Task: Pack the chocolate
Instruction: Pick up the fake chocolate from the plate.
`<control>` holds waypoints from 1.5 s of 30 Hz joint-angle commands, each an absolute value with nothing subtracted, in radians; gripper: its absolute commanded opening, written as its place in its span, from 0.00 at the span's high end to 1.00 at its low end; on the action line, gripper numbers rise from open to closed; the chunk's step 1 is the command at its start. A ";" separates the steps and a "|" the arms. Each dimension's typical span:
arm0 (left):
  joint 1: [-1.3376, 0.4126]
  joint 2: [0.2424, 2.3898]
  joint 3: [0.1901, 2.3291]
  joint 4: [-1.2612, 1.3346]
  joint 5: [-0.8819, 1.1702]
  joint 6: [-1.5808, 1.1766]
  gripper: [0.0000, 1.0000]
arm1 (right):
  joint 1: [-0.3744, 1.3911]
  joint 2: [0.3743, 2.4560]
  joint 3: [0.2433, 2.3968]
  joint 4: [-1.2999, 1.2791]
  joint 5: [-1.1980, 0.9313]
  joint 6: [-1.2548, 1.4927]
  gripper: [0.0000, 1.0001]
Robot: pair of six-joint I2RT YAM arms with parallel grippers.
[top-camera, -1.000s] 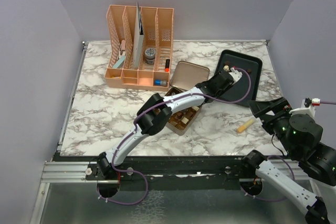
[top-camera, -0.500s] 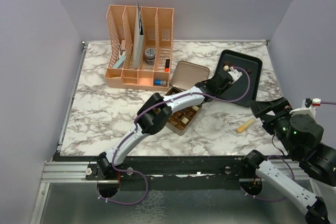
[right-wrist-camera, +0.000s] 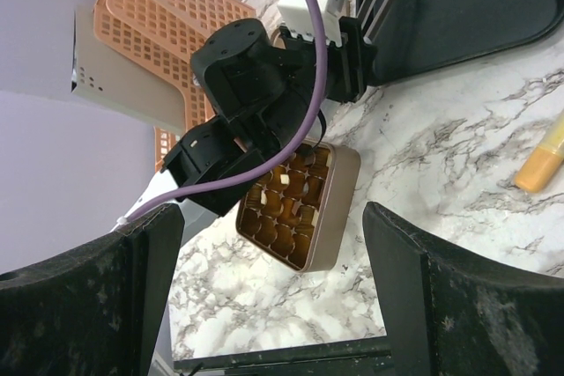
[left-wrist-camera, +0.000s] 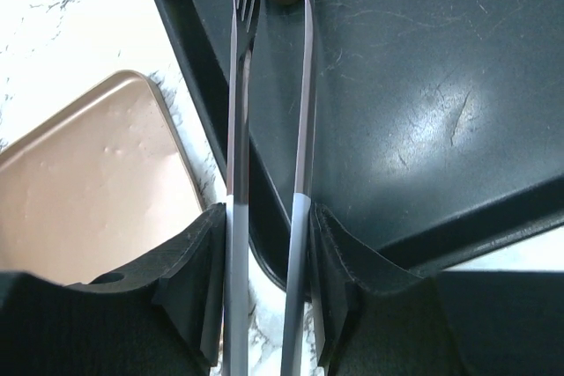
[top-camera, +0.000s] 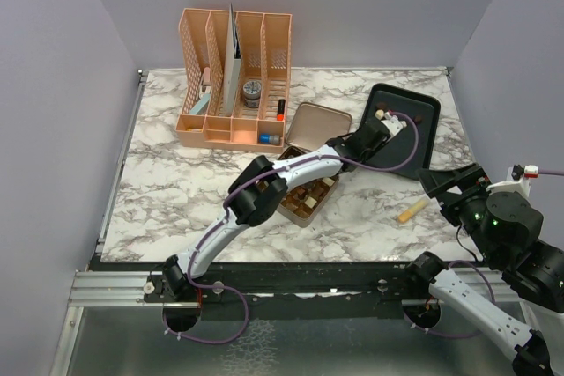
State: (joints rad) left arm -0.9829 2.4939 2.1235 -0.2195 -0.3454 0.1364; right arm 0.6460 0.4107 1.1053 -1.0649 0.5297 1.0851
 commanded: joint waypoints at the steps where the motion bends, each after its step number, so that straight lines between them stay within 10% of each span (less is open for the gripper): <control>1: -0.983 2.354 2.076 -0.207 -0.333 0.095 0.67 | 0.644 0.407 1.097 -1.080 0.534 1.103 0.13; 45: -0.917 1.338 1.388 -0.913 -0.068 -0.343 0.69 | 0.643 0.456 0.990 -1.083 0.510 1.088 0.13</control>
